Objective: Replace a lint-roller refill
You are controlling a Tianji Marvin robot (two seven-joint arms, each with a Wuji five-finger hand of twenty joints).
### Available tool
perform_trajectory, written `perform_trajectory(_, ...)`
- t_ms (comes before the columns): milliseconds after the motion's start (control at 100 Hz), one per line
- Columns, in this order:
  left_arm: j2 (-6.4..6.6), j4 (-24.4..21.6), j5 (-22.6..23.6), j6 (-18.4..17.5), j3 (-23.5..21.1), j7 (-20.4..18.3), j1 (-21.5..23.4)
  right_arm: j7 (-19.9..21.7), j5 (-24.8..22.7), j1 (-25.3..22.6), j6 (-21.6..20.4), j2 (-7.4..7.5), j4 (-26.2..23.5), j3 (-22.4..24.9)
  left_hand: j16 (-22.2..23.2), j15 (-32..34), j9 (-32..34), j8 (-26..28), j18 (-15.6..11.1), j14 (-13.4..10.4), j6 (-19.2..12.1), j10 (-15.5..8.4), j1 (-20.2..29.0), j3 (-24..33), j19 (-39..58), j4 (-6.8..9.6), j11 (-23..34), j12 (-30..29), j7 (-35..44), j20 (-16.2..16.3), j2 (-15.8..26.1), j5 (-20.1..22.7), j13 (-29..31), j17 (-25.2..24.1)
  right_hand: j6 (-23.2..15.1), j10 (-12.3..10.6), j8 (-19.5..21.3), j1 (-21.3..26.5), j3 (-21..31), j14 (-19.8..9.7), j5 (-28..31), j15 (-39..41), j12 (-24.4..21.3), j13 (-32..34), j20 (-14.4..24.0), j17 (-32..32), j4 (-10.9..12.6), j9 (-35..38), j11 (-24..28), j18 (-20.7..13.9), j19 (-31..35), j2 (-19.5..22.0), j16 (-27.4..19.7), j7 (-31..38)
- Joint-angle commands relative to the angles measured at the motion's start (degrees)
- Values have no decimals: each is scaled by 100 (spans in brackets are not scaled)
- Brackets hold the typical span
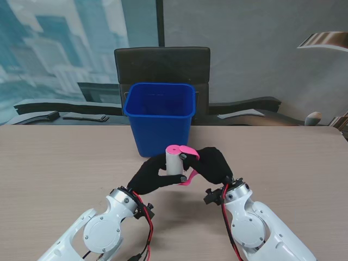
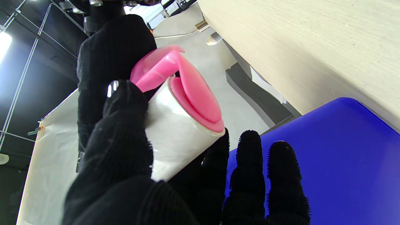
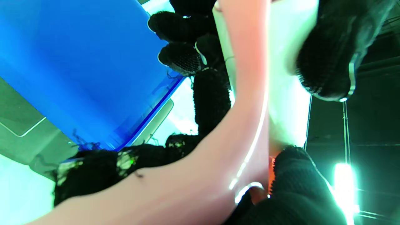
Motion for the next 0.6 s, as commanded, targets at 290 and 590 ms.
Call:
perform_trajectory(290,2,124,54,-41,69,-121,-67,148,99,-19,-24,-27,-115,-3,56,128,-157,123,-71,-15,-941,-141,997,833,155,358,96,34,1023,65,853,318,-207,-56,247,260,54,269,-119,-2198,112,629,80,-71,74,359,215,283,542,-1335,1142,890,141,89)
perform_trajectory(590,0,181,70,-61,114,-124,-116,133,166,-8,-57,-44,-116,-26,56,128,-151,126,-71,-13,-932,-142,1009,835,155,359,100,35,1022,65,847,318,-205,-56,207,321,27,112,-548,-2118,127,647,83,-75,101,355,137,283,543,-1245,1142,1265,125,71)
